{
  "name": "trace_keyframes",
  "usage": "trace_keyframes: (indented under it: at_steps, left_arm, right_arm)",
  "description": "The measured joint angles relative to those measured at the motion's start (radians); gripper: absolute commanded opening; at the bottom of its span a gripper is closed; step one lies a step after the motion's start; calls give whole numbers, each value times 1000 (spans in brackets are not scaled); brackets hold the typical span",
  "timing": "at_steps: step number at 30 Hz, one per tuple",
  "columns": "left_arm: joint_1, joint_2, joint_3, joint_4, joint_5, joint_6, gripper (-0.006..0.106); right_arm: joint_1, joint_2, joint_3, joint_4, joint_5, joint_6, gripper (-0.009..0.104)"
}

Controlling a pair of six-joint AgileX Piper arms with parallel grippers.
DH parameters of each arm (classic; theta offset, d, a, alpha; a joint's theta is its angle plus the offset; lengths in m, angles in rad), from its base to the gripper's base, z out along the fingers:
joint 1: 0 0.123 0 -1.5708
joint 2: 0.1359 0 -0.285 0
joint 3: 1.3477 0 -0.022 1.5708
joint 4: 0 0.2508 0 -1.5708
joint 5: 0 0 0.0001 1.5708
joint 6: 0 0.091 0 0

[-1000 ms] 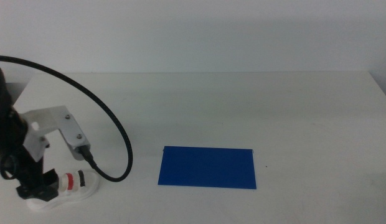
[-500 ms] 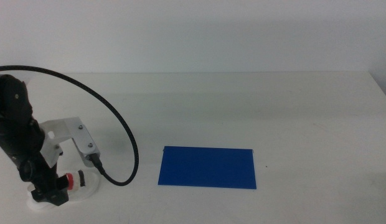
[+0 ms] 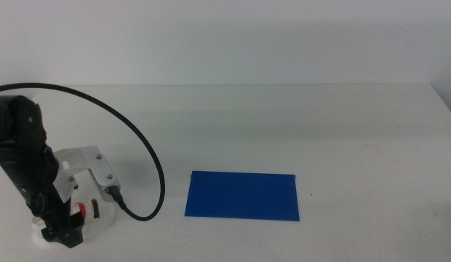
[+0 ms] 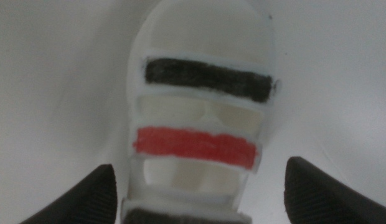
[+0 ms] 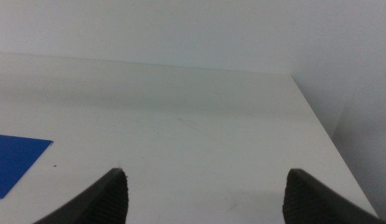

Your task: Use one arm to grab the shoe from the table and place it on the mat.

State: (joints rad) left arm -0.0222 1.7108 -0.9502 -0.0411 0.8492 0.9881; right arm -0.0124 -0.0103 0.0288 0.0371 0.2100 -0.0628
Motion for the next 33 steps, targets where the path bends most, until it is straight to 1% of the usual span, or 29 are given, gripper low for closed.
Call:
trace_keyframes:
  at_steps: [3, 6, 8, 12, 13, 17, 19, 24, 29, 33]
  left_arm:
    - [0, 10, 0, 0, -4, 0, 83]
    - [0, 14, 0, 0, -5, 8, 67]
    - [0, 14, 0, 0, 2, 23, 52]
    - [0, 14, -1, 0, 16, 31, 14]
    - [0, 14, -3, -1, 21, 29, -1]
    - [-9, 15, -41, -35, 65, 26, -1]
    - [-35, 15, -71, -37, 97, 15, -1]
    - [-163, 15, -169, 13, 139, -78, -1]
    - [-281, 43, -287, 17, 157, -121, -1]
    - [-381, 120, -412, 27, 208, -164, -1]
  right_arm:
    - [0, 0, 0, 0, 0, 0, 64]
    - [0, 0, 0, 0, 0, 0, 64]
    - [0, 0, 0, 0, 0, 0, 64]
    - [0, 0, 0, 0, 0, 0, 64]
    - [0, 0, 0, 0, 0, 0, 64]
    - [0, 0, 0, 0, 0, 0, 64]
    - [0, 0, 0, 0, 0, 0, 64]
    - [0, 0, 0, 0, 0, 0, 64]
    - [0, 0, 0, 0, 0, 0, 64]
    - [0, 0, 0, 0, 0, 0, 64]
